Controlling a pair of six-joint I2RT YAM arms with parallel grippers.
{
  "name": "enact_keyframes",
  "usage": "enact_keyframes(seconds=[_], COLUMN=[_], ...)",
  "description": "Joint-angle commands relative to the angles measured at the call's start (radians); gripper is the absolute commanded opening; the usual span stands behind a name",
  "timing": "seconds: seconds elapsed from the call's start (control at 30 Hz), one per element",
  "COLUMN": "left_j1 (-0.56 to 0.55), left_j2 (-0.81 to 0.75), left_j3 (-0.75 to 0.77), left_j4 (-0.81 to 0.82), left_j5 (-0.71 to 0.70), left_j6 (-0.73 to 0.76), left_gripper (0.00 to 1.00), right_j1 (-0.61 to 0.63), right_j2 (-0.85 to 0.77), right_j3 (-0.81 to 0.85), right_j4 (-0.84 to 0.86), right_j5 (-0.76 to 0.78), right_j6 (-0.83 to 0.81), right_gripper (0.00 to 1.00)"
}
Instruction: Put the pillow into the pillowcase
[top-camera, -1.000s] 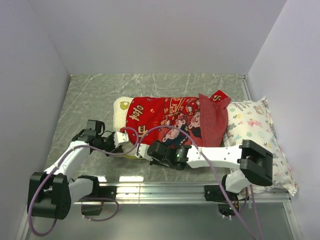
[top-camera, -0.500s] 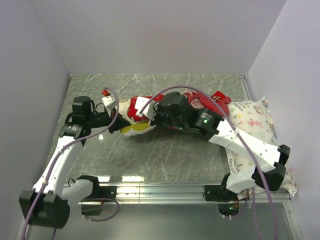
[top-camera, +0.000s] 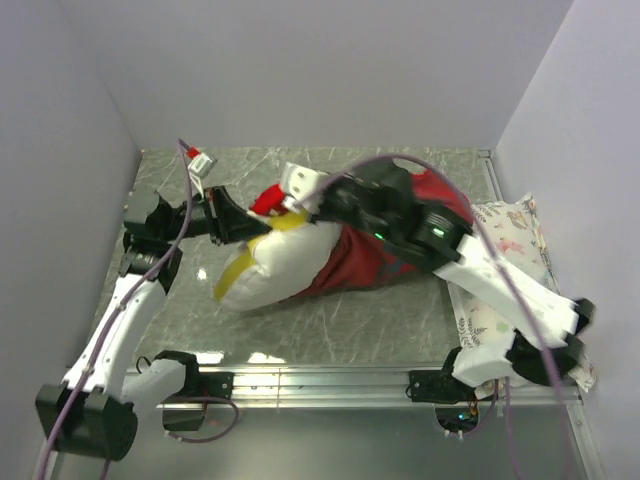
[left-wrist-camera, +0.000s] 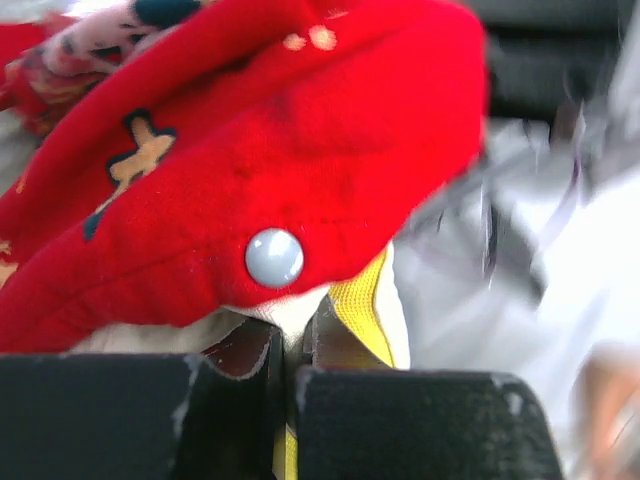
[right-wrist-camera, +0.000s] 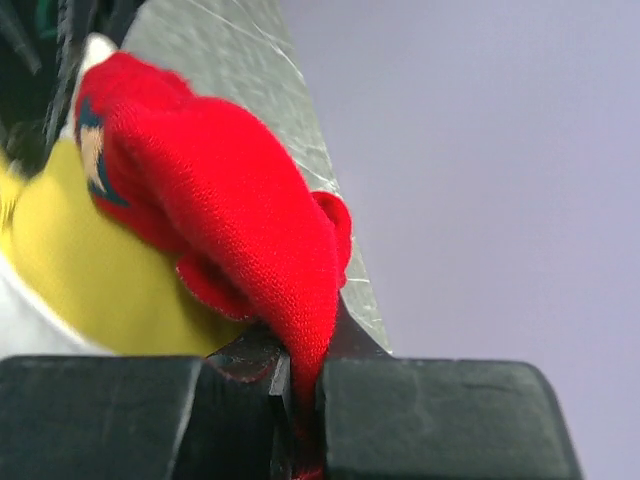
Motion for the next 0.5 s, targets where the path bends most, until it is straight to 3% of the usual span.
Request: enact_keyframes(seconds=[0.0,0.07,0.23,0.3,0.33,0.37,0.4,0.43,0.47], left_j1=[0.085,0.168,0.308,0.317,0.317,0.329,0.34,0.352,0.374], left_j2=[0.1,0.121,0.304,0.413,0.442,0.466,0.515,0.537,0.555], left_j3=[-0.076,-0.091,-0.056,0.017,0.031,0.041,0.059,0.073,0.087], left_j4=[0.13,0.036,-0.254,-0.414,-0.444,-0.471,-0.532,-0.569,-0.612], left_j5=[-0.211,-0.277,-0.498,-0.551,-0.584,-0.597,-0.595,-0.594,-0.595], left_j6=[-0.308,-0.292,-0.022,0.163,0.203,0.239,0.307,0.343,0.377], left_gripper=[0.0,0.0,0.0,0.0,0.01,0.12,0.2,0.28,0.36], right_j1=[-0.066,-0.083,-0.088,-0.08,-0.065,-0.056,-0.048,-0.039,-0.037], right_j2=[0.169,0.302,0.536,0.628,0.653,0.69,0.701,0.701,0.684], right_j3=[0.023,0.08,0.254,0.321,0.4,0.435,0.469,0.51,0.52], right_j4=[0.423,0.466,0.514,0.466,0.442,0.417,0.376,0.367,0.357], right_j5=[-0.171,-0.181,-0.19,-0.179,-0.168,-0.155,-0.135,-0.109,-0.078], right_j6=[0.003,0.049,0.14,0.18,0.218,0.232,0.246,0.282,0.299], right_gripper=[0.0,0.0,0.0,0.02,0.12,0.24,0.41,0.68,0.75])
